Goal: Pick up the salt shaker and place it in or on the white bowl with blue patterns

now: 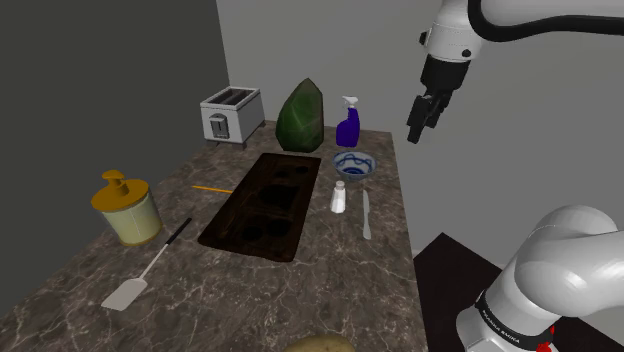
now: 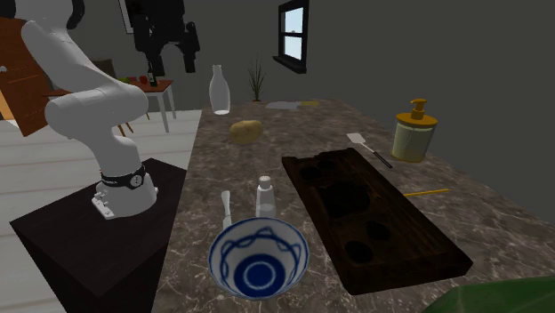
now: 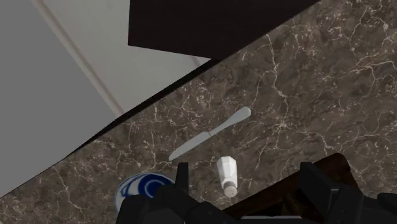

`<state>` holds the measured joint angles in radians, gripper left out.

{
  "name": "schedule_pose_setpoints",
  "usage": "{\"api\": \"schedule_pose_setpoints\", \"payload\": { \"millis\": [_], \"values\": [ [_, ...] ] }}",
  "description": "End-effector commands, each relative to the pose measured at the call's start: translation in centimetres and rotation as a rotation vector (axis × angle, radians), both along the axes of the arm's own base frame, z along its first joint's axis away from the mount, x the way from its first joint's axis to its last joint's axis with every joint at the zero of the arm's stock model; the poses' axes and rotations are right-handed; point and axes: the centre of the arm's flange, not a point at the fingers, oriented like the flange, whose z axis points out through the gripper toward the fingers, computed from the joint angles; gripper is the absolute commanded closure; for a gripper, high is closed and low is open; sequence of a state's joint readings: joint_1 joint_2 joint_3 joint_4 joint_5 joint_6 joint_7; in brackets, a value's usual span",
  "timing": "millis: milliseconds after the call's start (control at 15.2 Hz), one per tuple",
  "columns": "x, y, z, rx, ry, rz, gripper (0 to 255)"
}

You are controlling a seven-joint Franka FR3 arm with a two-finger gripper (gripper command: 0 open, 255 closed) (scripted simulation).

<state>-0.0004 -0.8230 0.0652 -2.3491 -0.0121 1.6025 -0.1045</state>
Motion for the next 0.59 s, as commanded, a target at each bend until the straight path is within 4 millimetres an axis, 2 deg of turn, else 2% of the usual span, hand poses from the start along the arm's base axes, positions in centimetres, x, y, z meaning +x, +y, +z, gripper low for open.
{"api": "schedule_pose_setpoints", "payload": {
  "millis": [0,528],
  "values": [
    [0.0,0.0,0.0,0.0,0.0,0.0,0],
    [7.6,0.3,-7.6,0.048,0.03,0.027,0]
  ]
}}
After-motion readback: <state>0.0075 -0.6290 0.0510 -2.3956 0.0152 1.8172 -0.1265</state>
